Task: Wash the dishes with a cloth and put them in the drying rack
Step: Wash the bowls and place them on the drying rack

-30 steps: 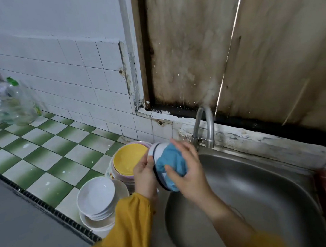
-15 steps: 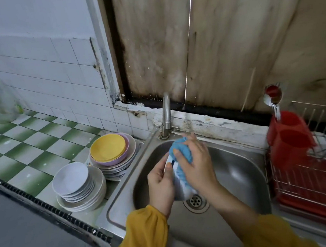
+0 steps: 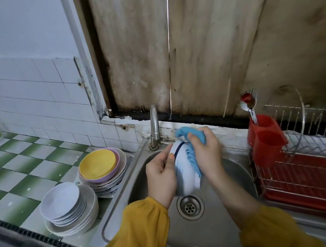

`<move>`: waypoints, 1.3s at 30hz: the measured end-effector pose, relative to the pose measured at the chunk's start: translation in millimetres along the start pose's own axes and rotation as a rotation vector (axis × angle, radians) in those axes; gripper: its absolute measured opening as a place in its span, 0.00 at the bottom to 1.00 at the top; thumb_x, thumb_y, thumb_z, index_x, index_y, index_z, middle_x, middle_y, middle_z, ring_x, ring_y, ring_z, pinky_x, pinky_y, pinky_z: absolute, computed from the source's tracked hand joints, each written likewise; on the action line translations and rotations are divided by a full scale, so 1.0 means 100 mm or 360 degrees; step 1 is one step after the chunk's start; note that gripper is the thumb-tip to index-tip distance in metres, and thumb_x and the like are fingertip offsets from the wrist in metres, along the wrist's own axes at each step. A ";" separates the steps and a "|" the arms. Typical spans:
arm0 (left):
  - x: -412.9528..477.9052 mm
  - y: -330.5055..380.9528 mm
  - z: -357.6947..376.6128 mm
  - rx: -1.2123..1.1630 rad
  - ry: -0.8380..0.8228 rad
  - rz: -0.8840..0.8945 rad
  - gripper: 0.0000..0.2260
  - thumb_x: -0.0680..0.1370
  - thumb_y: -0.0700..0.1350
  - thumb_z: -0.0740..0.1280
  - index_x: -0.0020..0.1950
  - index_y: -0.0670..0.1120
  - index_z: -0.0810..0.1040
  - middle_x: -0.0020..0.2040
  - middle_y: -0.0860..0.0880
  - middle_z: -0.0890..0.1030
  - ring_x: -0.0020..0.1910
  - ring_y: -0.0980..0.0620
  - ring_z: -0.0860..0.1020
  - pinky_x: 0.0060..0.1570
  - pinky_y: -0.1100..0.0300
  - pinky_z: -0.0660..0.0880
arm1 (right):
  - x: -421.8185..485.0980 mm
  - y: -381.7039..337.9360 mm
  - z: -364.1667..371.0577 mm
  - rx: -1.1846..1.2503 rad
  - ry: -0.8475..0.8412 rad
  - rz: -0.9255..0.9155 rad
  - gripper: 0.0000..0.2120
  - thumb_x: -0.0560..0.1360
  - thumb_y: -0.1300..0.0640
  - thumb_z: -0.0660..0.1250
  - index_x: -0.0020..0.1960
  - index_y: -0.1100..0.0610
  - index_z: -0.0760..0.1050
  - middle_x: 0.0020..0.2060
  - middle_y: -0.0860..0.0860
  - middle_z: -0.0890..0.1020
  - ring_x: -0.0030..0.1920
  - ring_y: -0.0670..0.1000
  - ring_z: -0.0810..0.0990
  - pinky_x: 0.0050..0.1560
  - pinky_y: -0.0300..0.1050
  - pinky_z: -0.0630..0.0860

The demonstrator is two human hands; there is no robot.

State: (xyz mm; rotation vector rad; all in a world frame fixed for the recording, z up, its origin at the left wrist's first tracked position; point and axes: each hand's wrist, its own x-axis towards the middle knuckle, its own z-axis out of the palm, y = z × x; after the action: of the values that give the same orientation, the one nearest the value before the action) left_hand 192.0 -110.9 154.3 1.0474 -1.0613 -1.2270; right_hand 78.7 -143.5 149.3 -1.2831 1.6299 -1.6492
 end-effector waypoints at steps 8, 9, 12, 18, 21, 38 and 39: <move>0.20 0.15 -0.05 -0.0273 0.0258 -0.0172 0.12 0.81 0.34 0.60 0.63 0.38 0.78 0.55 0.40 0.83 0.55 0.43 0.80 0.57 0.50 0.77 | -0.49 0.11 0.03 0.0140 0.0154 -0.0614 0.18 0.79 0.63 0.59 0.65 0.47 0.73 0.68 0.48 0.75 0.71 0.47 0.69 0.74 0.45 0.62; 0.19 0.17 -0.04 -0.0261 0.0270 -0.0134 0.13 0.82 0.35 0.60 0.64 0.40 0.77 0.56 0.41 0.82 0.56 0.44 0.79 0.59 0.50 0.76 | -0.42 0.06 0.03 0.0320 0.0223 -0.0332 0.18 0.79 0.65 0.59 0.62 0.46 0.74 0.66 0.47 0.76 0.69 0.45 0.72 0.72 0.43 0.66; 0.17 0.22 -0.03 -0.0265 0.0314 -0.0023 0.13 0.82 0.35 0.60 0.63 0.44 0.77 0.55 0.43 0.82 0.56 0.46 0.79 0.58 0.54 0.76 | -0.34 -0.04 0.05 0.0286 0.0191 -0.0062 0.20 0.79 0.69 0.59 0.60 0.47 0.74 0.62 0.43 0.77 0.67 0.45 0.73 0.69 0.36 0.67; 0.29 0.19 -0.15 -0.0454 0.0500 -0.0152 0.12 0.81 0.36 0.62 0.63 0.39 0.78 0.59 0.38 0.81 0.61 0.40 0.78 0.64 0.44 0.74 | -0.48 0.11 -0.13 0.0061 -0.0173 -0.0430 0.23 0.78 0.69 0.60 0.60 0.41 0.73 0.62 0.29 0.73 0.72 0.39 0.65 0.73 0.36 0.61; 0.26 0.19 -0.09 -0.0358 0.0433 -0.0105 0.12 0.81 0.36 0.62 0.64 0.41 0.77 0.61 0.40 0.80 0.63 0.42 0.77 0.65 0.45 0.73 | -0.41 0.00 -0.08 0.0156 -0.0007 -0.0187 0.21 0.78 0.71 0.59 0.57 0.46 0.76 0.63 0.40 0.75 0.71 0.44 0.69 0.70 0.34 0.64; 0.36 0.37 -0.23 -0.0058 -0.0162 0.0262 0.12 0.81 0.35 0.60 0.59 0.46 0.79 0.49 0.56 0.85 0.50 0.57 0.82 0.54 0.62 0.78 | -0.02 -0.19 -0.26 0.0908 -0.0162 0.0527 0.20 0.80 0.47 0.53 0.59 0.53 0.80 0.54 0.51 0.84 0.51 0.52 0.82 0.48 0.44 0.78; 0.36 0.39 -0.24 0.0028 -0.0162 0.0328 0.13 0.81 0.35 0.60 0.59 0.46 0.79 0.49 0.57 0.84 0.50 0.59 0.82 0.54 0.64 0.78 | -0.03 -0.23 -0.27 0.0725 -0.0134 0.0449 0.20 0.78 0.45 0.55 0.58 0.53 0.80 0.51 0.52 0.85 0.46 0.50 0.82 0.42 0.40 0.77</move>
State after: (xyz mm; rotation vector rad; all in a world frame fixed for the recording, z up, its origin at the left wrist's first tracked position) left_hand 224.5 -143.7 189.5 0.8724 -1.2284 -1.1147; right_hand 62.8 -123.5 174.0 -0.8402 1.2225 -1.6382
